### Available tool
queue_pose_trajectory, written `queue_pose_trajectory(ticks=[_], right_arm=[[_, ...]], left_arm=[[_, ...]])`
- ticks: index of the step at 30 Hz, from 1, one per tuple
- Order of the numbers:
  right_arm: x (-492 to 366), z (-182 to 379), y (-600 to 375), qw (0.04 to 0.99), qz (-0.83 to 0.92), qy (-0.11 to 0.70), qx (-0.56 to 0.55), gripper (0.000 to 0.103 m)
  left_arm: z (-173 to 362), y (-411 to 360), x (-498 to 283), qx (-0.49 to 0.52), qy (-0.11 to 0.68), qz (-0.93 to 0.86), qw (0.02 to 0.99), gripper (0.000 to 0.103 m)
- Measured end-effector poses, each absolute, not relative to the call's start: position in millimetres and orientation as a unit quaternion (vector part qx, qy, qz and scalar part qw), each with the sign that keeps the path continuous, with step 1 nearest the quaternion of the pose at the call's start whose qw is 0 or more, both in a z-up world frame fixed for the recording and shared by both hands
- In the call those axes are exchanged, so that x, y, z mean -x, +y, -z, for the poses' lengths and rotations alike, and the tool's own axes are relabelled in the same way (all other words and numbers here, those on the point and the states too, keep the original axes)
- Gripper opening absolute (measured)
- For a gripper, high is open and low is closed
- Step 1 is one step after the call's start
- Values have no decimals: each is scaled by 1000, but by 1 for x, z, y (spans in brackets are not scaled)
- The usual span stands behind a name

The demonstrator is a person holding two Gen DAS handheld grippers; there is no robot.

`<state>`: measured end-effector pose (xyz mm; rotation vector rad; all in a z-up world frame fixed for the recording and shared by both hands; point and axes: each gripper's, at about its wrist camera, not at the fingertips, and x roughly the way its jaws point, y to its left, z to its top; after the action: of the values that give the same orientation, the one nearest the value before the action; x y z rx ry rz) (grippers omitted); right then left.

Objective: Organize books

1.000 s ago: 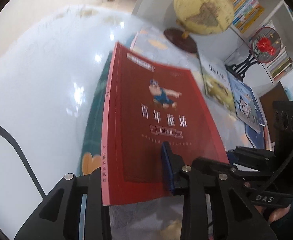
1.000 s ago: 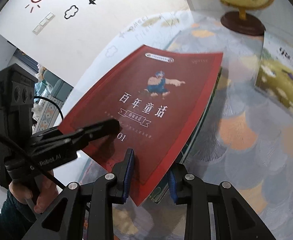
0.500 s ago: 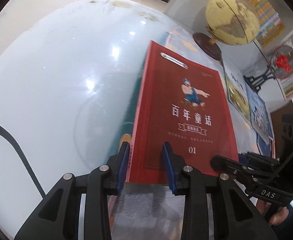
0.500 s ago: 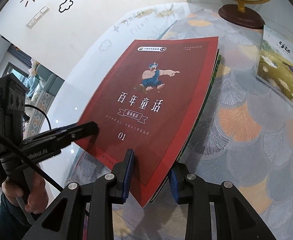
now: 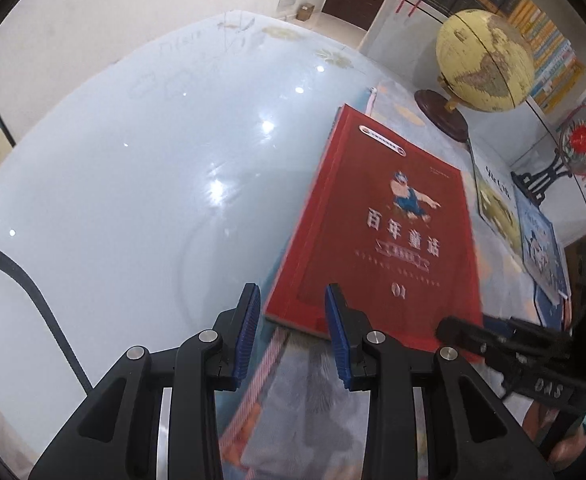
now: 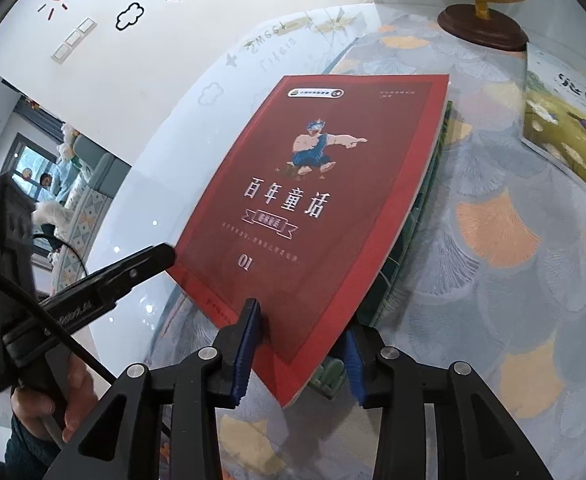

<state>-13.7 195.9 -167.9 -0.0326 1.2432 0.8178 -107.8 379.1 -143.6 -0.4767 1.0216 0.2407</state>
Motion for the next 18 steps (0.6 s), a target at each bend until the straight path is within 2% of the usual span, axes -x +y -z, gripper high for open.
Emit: queue_pose_trajectory(ticks=[4, 7, 13, 18], right_arm=[[17, 165, 173, 741, -348, 574, 17, 42], [19, 159, 136, 749, -333, 573, 0, 50], [25, 145, 57, 750, -319, 579, -39, 51], [41, 117, -10, 770, -328, 544, -53, 51]], left_arm=[[126, 355, 122, 205, 480, -109, 846, 31], [109, 330, 134, 194, 471, -106, 854, 31], [75, 276, 159, 199, 445, -102, 867, 31], [52, 214, 164, 188, 435, -96, 875, 31]])
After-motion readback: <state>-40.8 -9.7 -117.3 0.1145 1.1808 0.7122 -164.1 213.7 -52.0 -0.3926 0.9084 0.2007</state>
